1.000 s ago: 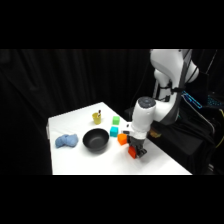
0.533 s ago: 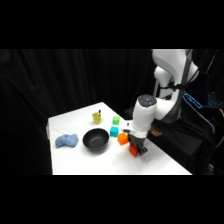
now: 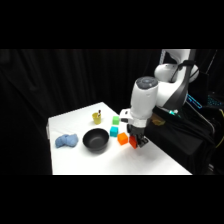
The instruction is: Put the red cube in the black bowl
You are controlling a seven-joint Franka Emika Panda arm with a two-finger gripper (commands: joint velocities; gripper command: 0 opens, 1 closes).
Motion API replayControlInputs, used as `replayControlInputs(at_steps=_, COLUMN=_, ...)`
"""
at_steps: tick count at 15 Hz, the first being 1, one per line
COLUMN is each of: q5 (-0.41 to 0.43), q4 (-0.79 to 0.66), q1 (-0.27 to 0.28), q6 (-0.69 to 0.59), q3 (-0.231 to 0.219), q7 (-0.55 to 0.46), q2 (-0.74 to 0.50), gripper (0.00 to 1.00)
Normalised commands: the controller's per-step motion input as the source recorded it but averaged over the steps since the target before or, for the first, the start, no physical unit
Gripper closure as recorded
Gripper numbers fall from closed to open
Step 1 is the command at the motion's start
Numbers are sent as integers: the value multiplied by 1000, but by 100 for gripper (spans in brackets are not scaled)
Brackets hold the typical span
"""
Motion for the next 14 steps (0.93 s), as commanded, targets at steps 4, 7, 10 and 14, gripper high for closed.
replayControlInputs(at_steps=4, q5=122, q4=161, q1=-301, q6=-347, q3=123, q7=-265, q2=-230, gripper=73)
replayControlInputs(at_steps=7, q5=112, q4=245, q1=-273, q6=-318, q3=53, q7=-285, q2=-133, gripper=73)
replayControlInputs(at_steps=10, q5=128, q4=338, q1=-234, q6=-263, q3=9, q7=-298, q2=2, gripper=73)
replayControlInputs(at_steps=14, q5=174, q4=374, q1=-183, q6=-172, q3=-20, q7=-294, q2=142, gripper=73)
